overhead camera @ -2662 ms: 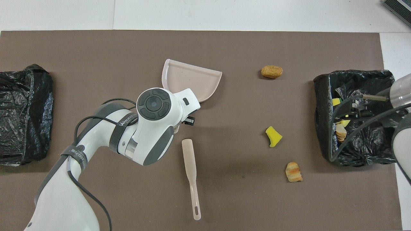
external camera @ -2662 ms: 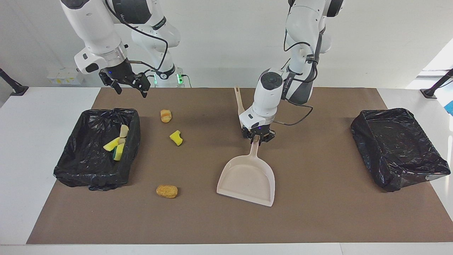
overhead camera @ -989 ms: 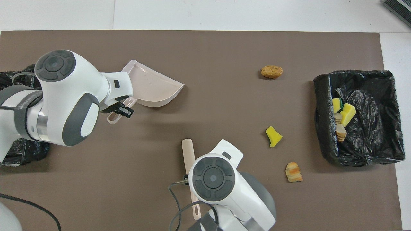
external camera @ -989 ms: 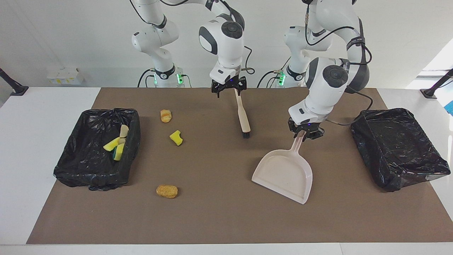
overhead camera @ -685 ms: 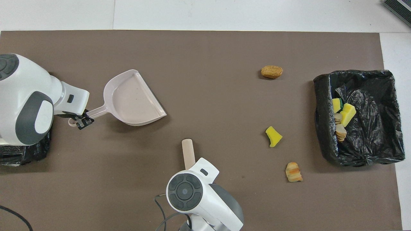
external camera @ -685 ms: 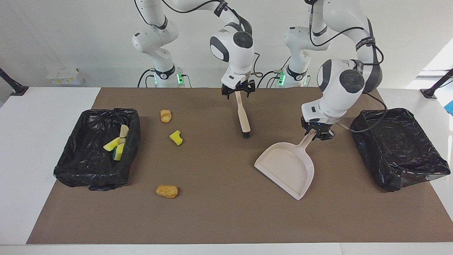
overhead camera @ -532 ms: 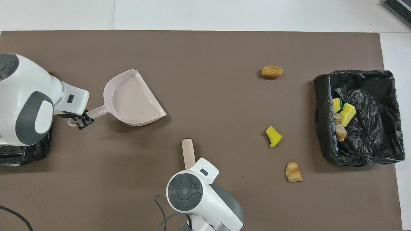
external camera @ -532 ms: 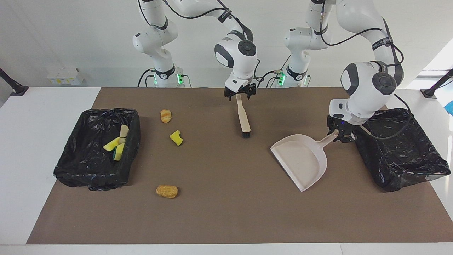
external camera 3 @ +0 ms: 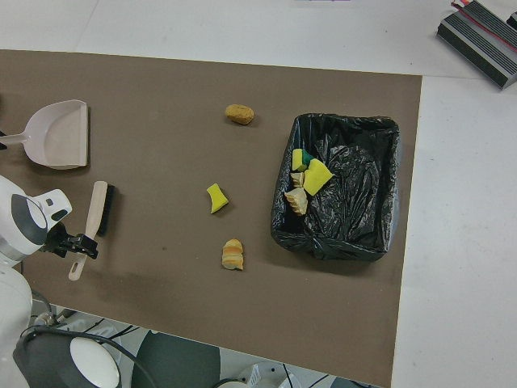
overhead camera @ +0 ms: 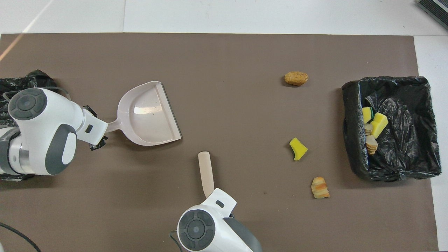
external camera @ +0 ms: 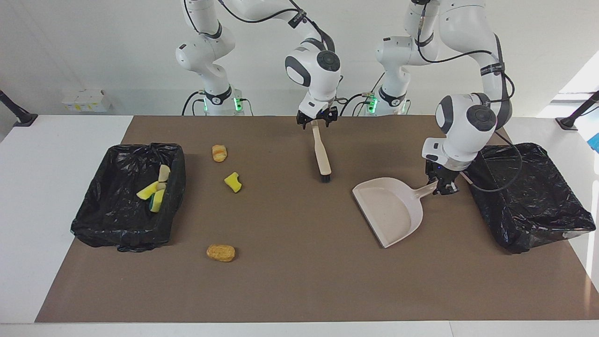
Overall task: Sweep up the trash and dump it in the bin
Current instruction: 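Lift the pink brush with the right gripper and carry it toward the crumbs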
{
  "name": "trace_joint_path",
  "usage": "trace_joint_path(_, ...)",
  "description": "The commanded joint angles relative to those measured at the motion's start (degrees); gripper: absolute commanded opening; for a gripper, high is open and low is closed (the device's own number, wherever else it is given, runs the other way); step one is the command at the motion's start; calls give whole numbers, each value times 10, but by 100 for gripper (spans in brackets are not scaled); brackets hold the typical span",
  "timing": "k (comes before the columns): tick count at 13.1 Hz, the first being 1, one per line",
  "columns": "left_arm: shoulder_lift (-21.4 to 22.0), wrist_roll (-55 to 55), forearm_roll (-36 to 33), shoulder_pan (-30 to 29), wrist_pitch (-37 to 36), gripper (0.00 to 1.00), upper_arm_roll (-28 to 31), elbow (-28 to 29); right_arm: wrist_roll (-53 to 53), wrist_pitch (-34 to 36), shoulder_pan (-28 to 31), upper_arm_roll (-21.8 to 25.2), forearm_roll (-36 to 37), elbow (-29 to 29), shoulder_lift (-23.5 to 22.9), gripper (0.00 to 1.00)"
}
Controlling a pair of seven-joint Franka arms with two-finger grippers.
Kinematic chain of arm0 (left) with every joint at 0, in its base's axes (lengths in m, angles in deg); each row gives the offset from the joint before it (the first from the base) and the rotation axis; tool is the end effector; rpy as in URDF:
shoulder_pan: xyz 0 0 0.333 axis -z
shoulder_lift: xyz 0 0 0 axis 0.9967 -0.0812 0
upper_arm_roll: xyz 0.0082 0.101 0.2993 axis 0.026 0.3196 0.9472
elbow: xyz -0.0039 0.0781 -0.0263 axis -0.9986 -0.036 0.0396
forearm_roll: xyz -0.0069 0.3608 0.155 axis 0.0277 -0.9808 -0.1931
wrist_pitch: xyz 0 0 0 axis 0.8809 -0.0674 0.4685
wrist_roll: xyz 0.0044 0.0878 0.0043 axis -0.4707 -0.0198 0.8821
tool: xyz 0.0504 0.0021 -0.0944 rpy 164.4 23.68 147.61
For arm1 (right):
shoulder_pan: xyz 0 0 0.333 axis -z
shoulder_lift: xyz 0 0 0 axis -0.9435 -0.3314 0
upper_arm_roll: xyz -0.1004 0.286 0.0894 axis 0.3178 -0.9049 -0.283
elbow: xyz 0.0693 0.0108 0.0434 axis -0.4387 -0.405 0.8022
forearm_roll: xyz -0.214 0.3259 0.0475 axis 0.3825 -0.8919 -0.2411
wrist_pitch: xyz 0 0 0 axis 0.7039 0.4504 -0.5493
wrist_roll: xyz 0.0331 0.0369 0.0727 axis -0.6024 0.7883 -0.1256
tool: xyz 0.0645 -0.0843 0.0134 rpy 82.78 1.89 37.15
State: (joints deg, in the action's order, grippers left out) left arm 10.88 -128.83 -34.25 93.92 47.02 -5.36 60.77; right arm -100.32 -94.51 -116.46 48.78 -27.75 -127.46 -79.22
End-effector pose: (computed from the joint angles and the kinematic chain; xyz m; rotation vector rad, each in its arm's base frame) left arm 0.5572 -0.0651 0.3490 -2.4925 1.8553 0.0689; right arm 0.3124 0.4352 0.3458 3.0806 0.2188 -0.2802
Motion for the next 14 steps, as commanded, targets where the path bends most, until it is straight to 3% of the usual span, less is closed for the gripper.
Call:
trace_joint_path(1, 13, 24, -12, 19, 16, 47, 5, 19, -2, -4, -2, 2, -11, -14, 15, 0)
trace_joint_path(2, 13, 23, -12, 20, 15, 42, 5, 19, -4, -2, -2, 2, -11, -14, 16, 0)
trace_joint_path(3, 13, 22, -12, 22, 15, 17, 5, 19, -9, 2, -3, 2, -11, -13, 16, 0)
trace_joint_path(4, 14, 20, -15, 22, 13, 0, 6, 19, -9, 3, -2, 2, -10, -12, 15, 0)
trace_joint_path(7, 9, 4, -19, 16, 14, 0, 5, 9, -37, 8, -1, 9, 7, -4, 22, 0)
trace_joint_path(9, 10, 10, -21, 20, -3, 0, 6, 7, -80, 24, 32, 10, 26, -4, 51, 0)
trace_joint_path(11, -5, 4, -76, 23, -45, 0, 6, -40, -87, 93, 68, 10, 25, 0, 89, 0)
trace_joint_path(14, -17, -14, -80, 24, -80, 0, 4, -70, -95, 202, 130, 9, 30, -16, 151, 0)
